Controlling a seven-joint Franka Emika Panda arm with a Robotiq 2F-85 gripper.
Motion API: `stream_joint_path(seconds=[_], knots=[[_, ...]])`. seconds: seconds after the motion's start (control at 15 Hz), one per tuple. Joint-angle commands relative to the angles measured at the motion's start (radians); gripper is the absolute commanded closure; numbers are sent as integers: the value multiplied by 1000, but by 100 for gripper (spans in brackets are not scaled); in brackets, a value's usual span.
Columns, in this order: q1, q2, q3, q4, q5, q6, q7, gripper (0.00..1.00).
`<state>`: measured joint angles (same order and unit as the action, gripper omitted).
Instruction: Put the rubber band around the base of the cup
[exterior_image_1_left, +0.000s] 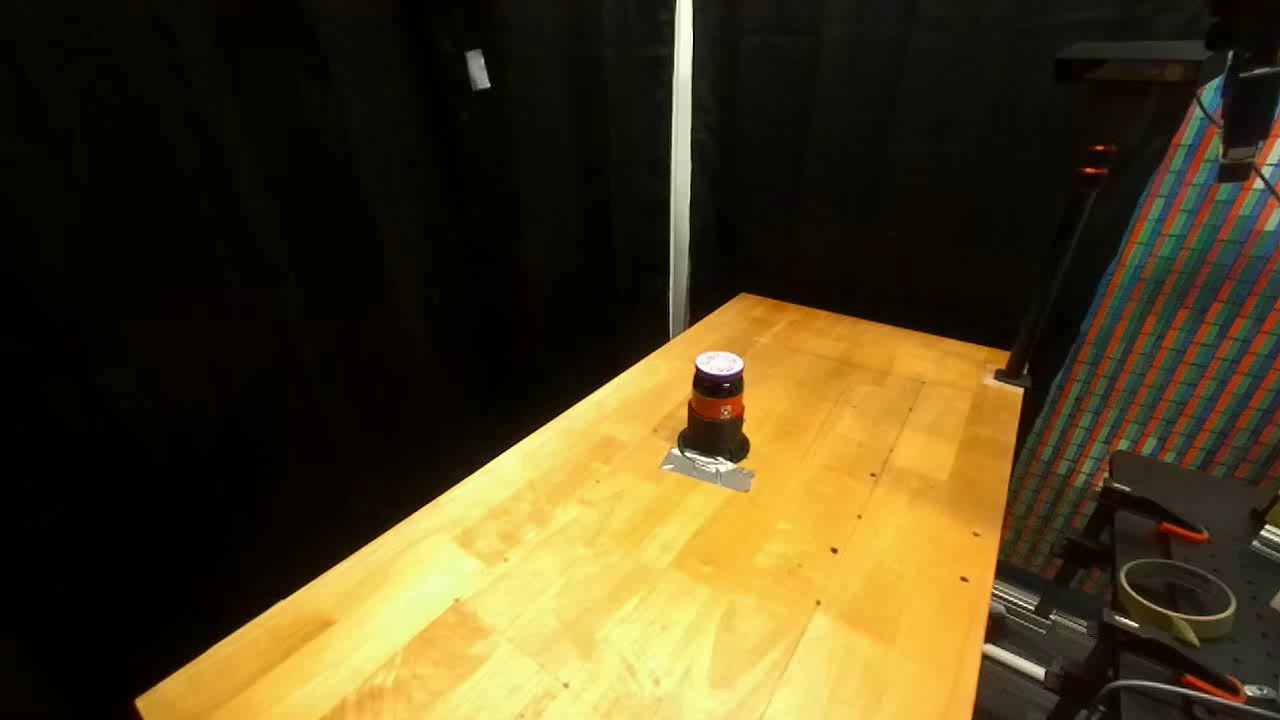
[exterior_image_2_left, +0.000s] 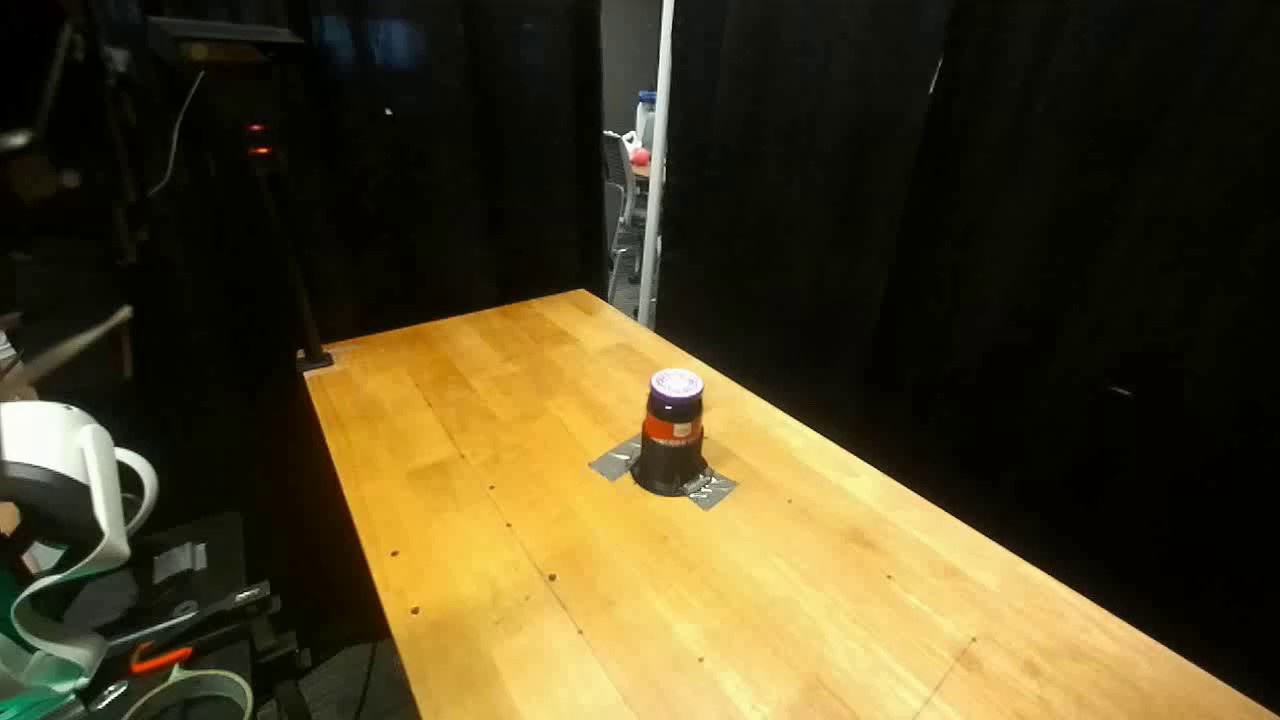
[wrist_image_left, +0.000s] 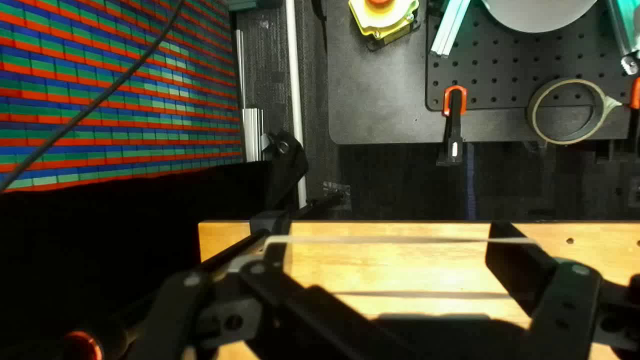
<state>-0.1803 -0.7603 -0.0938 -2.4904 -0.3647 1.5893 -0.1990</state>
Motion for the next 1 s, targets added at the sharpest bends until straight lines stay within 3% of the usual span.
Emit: stream_joint_path(seconds=[0.0,0.4,0.93], knots=[[33,-2,-23,5,-13,-8,16,0],[55,18,-12,30,16,-7,18,0],[239,360,155,210,302,113,223,0]])
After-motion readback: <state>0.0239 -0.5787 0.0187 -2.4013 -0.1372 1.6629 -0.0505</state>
